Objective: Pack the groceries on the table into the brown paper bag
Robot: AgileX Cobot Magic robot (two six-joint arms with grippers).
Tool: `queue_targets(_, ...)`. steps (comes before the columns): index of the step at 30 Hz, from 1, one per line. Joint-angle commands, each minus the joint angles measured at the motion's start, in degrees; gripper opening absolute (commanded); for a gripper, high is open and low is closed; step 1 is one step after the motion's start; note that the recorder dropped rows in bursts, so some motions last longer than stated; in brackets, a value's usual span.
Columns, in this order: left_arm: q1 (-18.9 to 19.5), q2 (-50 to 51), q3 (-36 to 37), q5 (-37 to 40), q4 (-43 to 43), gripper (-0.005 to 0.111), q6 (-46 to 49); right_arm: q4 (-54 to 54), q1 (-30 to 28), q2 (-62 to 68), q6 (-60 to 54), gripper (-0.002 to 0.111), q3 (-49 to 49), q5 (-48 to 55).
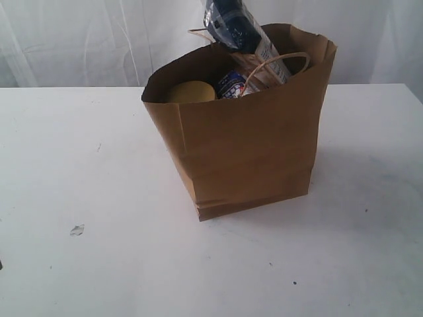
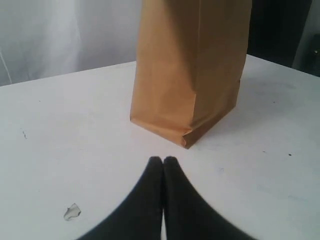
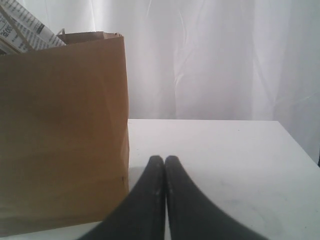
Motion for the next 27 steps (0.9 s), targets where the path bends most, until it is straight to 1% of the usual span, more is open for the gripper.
queue_targets(1,0.1,-0.5,0.3,0.4,2.2,0.000,-3.6,-0.3,-0.1,-0.4,0.0,0.000,0.3,-0.4)
queue_targets(22,0.2,-0.5,0.3,0.3,2.7,0.000,-4.1,-0.3,-0.1,-0.4,0.0,0.000,0.3,-0.4)
queue_targets(25,0.8,-0.5,0.3,0.4,2.7,0.000,-4.1,-0.3,-0.1,-0.4,0.0,0.000,0.3,-0.4)
queue_targets(27,2.2,-0.5,0.3,0.4,2.7,0.000,-4.1,-0.3,-0.1,-0.4,0.0,0.000,0.3,-0.4)
